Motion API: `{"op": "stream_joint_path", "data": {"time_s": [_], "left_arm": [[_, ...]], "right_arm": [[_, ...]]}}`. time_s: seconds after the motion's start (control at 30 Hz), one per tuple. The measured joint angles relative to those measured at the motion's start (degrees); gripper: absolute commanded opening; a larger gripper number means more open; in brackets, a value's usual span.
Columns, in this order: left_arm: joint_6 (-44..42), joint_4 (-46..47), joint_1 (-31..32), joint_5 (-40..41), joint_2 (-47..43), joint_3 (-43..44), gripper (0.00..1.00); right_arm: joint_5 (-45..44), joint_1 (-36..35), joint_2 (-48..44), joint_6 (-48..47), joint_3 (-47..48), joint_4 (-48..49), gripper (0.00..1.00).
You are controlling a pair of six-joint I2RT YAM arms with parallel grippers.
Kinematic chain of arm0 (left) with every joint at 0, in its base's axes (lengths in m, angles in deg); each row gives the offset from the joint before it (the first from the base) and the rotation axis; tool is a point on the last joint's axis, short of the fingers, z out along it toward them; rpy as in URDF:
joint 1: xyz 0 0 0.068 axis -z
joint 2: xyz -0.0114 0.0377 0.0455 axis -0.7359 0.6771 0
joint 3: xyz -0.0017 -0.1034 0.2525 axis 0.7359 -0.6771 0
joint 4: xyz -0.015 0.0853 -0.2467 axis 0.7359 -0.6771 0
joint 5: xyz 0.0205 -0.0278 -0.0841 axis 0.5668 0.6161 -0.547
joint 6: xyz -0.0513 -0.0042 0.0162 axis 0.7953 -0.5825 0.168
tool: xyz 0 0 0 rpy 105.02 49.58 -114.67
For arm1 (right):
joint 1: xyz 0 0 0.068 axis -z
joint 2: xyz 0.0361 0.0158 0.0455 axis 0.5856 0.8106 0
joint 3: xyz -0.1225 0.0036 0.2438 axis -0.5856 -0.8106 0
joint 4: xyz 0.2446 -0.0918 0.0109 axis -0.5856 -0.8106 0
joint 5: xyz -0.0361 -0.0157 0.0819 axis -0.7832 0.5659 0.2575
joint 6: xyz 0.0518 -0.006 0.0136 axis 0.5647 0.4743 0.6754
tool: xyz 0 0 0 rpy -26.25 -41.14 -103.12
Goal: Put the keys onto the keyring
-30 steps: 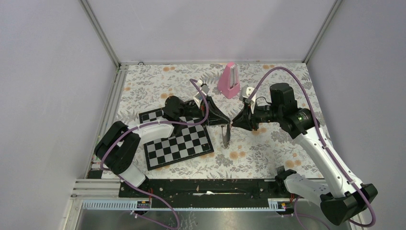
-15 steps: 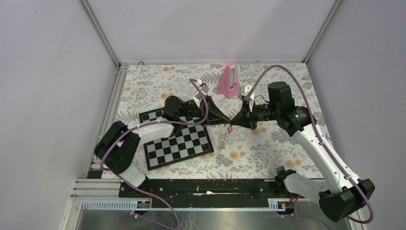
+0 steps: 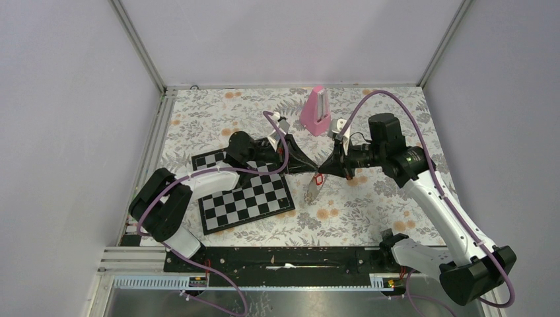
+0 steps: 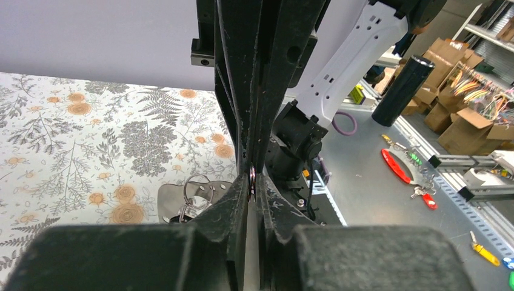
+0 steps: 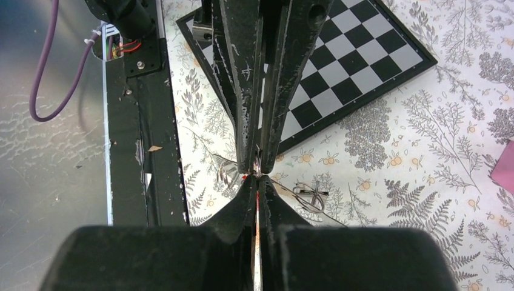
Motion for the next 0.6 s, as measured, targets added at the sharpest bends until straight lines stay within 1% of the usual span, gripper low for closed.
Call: {"op": "stream_joint_path", "data": {"time_s": [0.13, 0.23, 0.33, 0.47, 0.6], "left_arm": [[-3.6, -4.8, 0.0, -0.9, -0.3, 0.9, 0.22], [-6.4, -8.4, -0.1, -1.4, -0.7, 2.0, 0.31], [-9.1, -12.0, -0.3, -1.9, -1.5, 3.2, 0.36], [-12.8, -17.2, -0.3, -2.3, -1.9, 5.8, 0.41], [-17.6, -24.0, -0.2, -2.5, -1.9, 8.1, 0.42]], "right_arm": [[-0.9, 0.0, 0.4, -1.3, 0.0, -2.1, 0.0], [-1.9, 0.0, 0.7, -2.3, 0.4, -4.3, 0.0], [-2.4, -0.1, 1.2, -3.2, 1.2, -6.1, 0.0], [-3.1, -0.2, 2.3, -3.9, 2.5, -8.1, 0.0], [-3.4, -0.5, 3.9, -3.9, 4.0, -9.9, 0.0]]}}
